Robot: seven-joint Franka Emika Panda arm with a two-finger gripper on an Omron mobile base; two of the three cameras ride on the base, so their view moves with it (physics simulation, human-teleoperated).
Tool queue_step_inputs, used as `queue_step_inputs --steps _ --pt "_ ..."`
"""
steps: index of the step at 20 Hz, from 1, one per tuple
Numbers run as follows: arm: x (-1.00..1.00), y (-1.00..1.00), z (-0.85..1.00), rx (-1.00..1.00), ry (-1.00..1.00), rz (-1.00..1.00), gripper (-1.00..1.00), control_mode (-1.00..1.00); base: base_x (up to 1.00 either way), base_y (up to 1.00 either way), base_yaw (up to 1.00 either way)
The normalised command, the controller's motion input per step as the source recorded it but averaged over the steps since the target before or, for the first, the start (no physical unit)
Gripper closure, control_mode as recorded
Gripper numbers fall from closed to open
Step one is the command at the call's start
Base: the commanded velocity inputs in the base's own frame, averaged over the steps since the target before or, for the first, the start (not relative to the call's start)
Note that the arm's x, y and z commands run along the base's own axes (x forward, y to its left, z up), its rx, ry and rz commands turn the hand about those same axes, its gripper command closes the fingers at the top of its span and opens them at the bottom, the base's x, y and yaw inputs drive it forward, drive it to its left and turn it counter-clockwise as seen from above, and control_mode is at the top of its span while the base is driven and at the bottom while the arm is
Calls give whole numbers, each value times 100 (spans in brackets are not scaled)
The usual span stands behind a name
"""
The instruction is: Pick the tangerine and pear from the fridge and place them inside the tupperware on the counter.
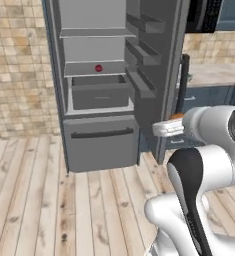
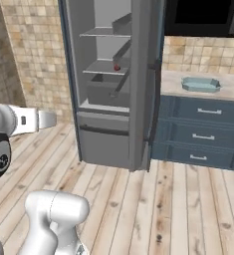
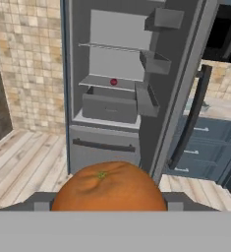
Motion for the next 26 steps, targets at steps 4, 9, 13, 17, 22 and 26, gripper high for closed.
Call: queue_step_inputs --steps 4,9,13,17,22,26 --pt "0 0 0 0 0 0 100 100 -51 -98 0" --pt "0 0 0 0 0 0 100 100 -17 -100 0" --pt "0 0 0 0 0 0 100 100 0 -100 0" --pt "0 0 0 0 0 0 100 100 0 -100 0" --pt "0 0 0 0 0 0 100 100 25 -98 -2" --pt "0 0 0 0 0 0 100 100 68 -77 0"
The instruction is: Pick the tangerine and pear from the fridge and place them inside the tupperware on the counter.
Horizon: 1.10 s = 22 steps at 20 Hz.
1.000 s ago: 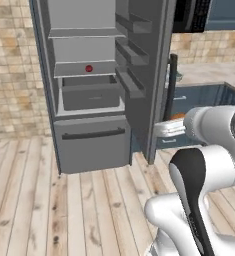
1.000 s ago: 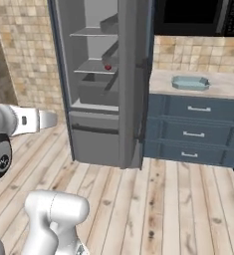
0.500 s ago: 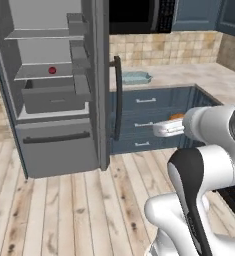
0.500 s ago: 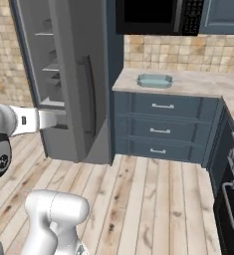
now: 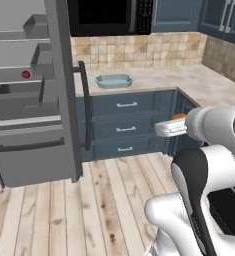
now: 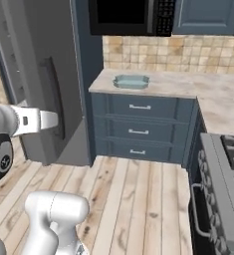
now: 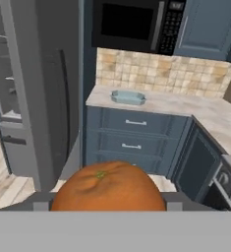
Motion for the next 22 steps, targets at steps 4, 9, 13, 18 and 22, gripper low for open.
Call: queue_step_inputs --steps 4,9,13,18,22 --pt "0 0 0 0 0 0 100 100 100 -29 0" --pt "0 0 0 0 0 0 100 100 100 -41 3" --pt "0 0 0 0 0 0 100 100 96 -70 7" --pt "0 0 0 0 0 0 100 100 76 -74 9" --pt "0 0 0 0 0 0 100 100 97 -35 10"
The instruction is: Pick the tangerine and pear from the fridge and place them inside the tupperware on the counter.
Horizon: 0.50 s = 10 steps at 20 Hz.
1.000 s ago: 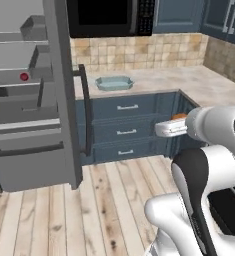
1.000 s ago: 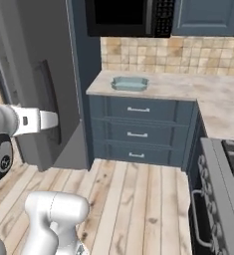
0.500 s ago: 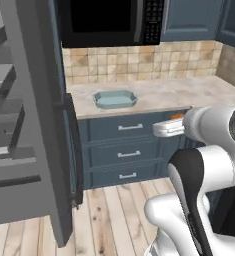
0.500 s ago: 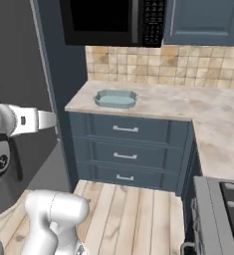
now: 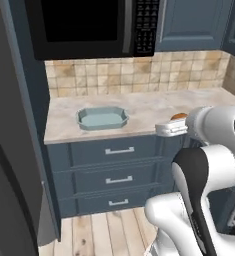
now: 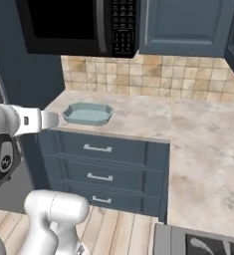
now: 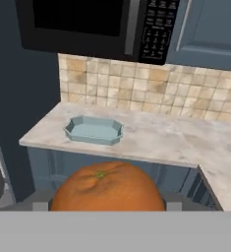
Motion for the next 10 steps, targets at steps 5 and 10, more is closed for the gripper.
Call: queue_step_inputs --steps 5,10 --pt "0 0 0 0 0 0 100 100 100 -4 10" --pt "0 0 0 0 0 0 100 100 83 0 8"
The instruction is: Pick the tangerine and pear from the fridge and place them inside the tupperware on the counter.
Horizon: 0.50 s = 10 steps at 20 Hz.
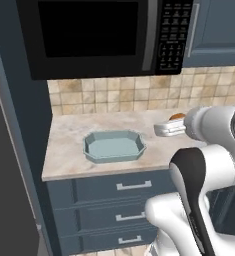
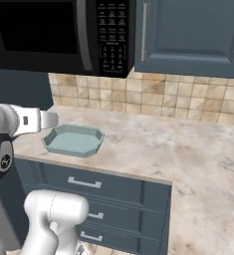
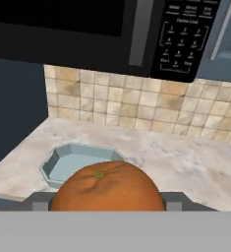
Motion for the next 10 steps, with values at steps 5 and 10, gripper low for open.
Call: queue_step_inputs --steps 5,10 --pt "7 0 -14 0 1 1 100 -100 33 0 4" --pt "39 0 -66 2 19 5 100 -100 0 0 0"
